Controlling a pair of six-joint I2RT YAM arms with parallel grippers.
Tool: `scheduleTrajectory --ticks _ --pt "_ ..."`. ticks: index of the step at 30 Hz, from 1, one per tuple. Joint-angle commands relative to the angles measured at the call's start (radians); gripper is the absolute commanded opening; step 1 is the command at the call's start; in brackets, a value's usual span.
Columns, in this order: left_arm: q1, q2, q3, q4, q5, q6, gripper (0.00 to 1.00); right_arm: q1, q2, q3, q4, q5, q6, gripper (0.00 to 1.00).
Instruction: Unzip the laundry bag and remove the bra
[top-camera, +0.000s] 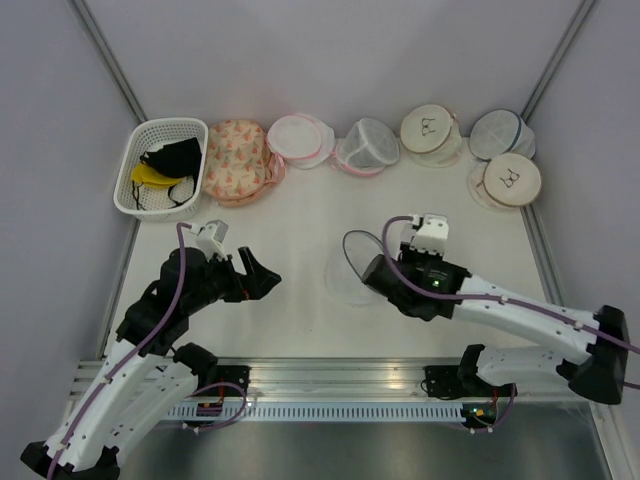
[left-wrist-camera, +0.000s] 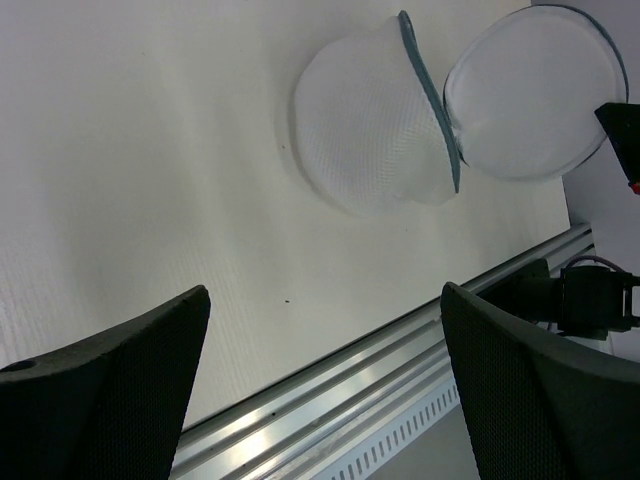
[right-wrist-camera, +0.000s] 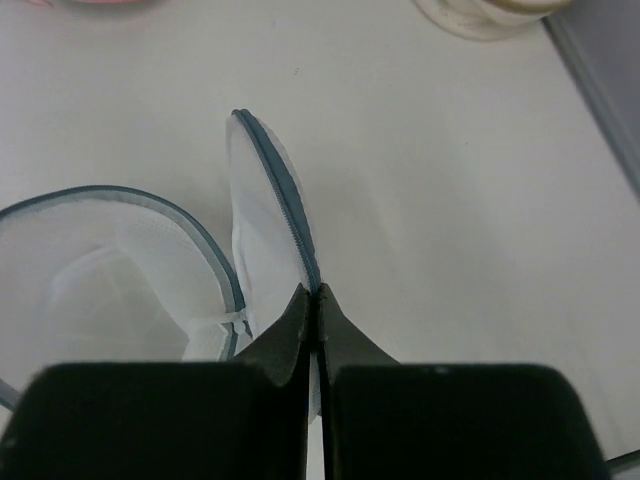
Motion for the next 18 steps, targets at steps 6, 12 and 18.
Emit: scheduleTrajectory --ticks 6,12,18 --pt "-0.004 -0.040 0.024 -0.058 -0.024 0.005 1.00 0.093 0.401 0.218 -0.112 0.299 -0.107 0.00" --pt "-0.004 -0.052 0.041 -0.092 -0.049 0.008 1.00 0.193 0.622 0.344 -0.210 0.458 -0.003 0.01" --pt "-0.004 -0.062 0.041 -0.106 -0.089 -0.010 1.00 0.297 0.821 0.410 -0.431 0.525 0.201 0.00"
